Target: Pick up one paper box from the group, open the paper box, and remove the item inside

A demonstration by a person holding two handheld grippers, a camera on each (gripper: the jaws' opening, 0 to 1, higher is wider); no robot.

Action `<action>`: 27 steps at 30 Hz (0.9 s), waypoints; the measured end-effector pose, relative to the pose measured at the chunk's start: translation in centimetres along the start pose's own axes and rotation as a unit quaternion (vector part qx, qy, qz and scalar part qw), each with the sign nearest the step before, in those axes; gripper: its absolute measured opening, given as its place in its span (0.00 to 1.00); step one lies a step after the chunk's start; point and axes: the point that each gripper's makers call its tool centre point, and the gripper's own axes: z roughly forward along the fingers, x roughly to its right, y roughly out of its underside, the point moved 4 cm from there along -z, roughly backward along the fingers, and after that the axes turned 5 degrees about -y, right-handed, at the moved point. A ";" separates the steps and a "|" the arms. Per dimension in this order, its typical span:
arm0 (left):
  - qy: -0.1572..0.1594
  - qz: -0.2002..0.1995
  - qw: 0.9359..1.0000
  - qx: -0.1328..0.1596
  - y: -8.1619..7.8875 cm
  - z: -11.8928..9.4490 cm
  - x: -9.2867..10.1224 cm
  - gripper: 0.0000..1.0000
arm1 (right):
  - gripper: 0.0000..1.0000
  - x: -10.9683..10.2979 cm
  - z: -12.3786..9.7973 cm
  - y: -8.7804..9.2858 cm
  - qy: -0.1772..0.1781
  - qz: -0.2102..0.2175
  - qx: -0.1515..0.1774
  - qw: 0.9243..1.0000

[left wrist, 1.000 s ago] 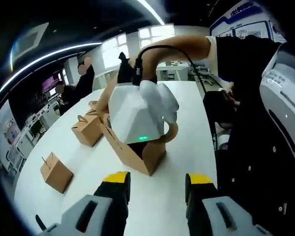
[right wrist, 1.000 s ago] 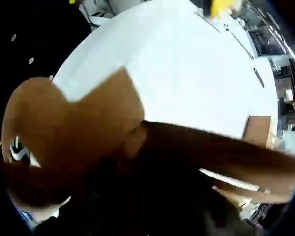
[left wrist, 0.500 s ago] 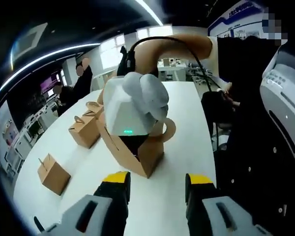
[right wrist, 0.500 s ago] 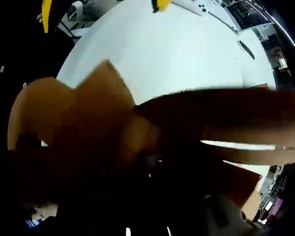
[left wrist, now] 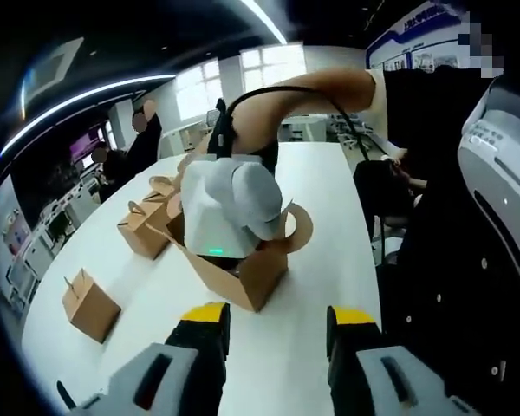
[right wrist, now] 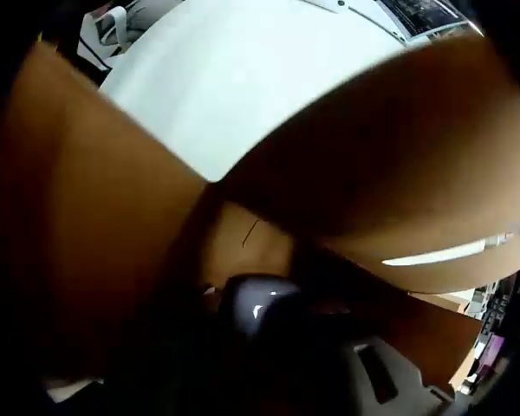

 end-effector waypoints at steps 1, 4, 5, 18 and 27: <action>0.001 0.001 1.000 0.000 0.0 0.0 0.1 0.46 | 0.34 0.0 0.0 0.0 0.001 -0.007 -0.002 1.000; 0.001 0.000 1.000 0.001 -0.1 0.0 0.2 0.46 | 0.32 0.0 -0.3 0.2 0.000 -0.019 -0.009 1.000; 0.000 0.001 1.000 0.001 -0.2 -0.1 0.2 0.46 | 0.32 0.1 -0.5 0.2 0.001 -0.017 -0.007 1.000; 0.001 0.006 1.000 0.004 -0.6 -0.3 0.7 0.46 | 0.32 -0.2 -1.3 0.9 -0.002 -0.047 -0.013 0.999; 0.005 0.005 1.000 0.001 -0.4 -0.1 0.7 0.46 | 0.43 -0.1 -1.6 1.7 -0.002 -0.064 -0.035 0.997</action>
